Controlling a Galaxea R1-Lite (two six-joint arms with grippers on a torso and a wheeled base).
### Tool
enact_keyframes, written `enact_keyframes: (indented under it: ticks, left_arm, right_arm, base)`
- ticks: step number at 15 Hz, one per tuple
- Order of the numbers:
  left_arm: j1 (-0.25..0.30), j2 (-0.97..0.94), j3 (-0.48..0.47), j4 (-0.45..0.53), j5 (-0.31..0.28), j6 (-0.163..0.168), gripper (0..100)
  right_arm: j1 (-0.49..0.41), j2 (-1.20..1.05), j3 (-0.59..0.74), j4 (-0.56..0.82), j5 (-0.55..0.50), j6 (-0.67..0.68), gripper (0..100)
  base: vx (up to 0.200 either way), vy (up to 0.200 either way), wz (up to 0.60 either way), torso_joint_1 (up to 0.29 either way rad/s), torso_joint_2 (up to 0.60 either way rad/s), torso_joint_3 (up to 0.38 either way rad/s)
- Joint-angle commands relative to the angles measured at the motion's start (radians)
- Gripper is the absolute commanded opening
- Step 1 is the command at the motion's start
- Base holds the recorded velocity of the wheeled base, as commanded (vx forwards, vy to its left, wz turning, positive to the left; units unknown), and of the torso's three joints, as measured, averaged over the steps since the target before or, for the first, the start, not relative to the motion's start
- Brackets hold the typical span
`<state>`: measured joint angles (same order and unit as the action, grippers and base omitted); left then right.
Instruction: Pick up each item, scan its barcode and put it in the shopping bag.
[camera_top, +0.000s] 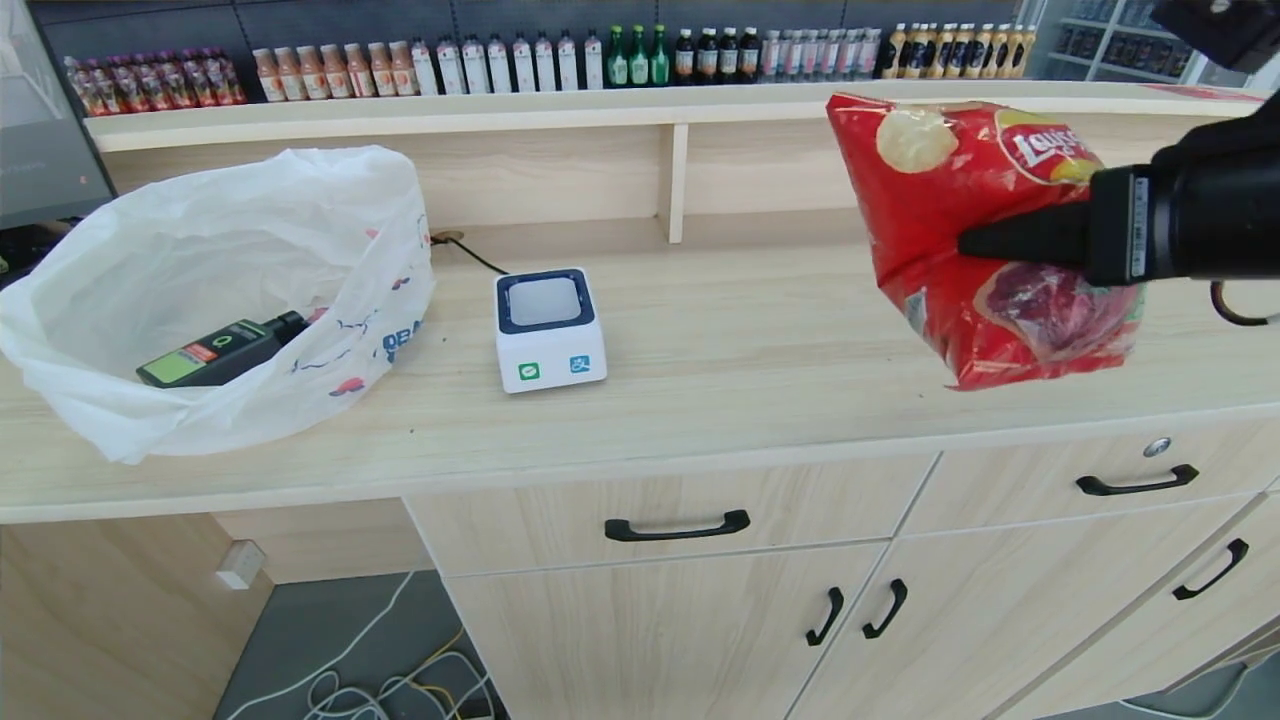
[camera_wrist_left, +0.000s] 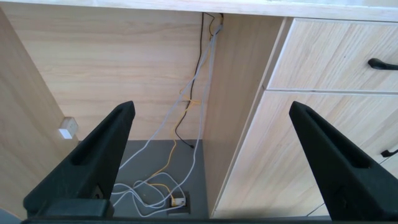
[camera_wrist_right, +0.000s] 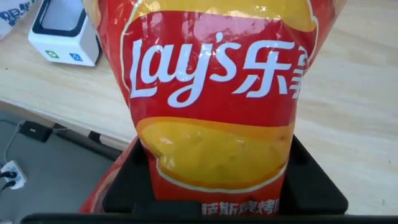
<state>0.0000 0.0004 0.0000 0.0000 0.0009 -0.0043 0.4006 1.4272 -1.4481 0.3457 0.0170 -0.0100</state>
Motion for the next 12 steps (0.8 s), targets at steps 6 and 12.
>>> enact_keyframes:
  ticks: [6,12]
  left_arm:
    - [0.000,0.000,0.000,0.000,0.001,0.000,100]
    - [0.000,0.000,0.000,0.000,0.001,0.000,100]
  right_arm:
    - [0.056,-0.249,0.298,-0.208,0.004,0.041,0]
    - [0.055,-0.232,0.537,-0.444,0.314,0.137,0]
  base:
    - [0.000,0.000,0.00,0.000,0.00,0.000]
    - [0.000,0.000,0.00,0.000,0.00,0.000]
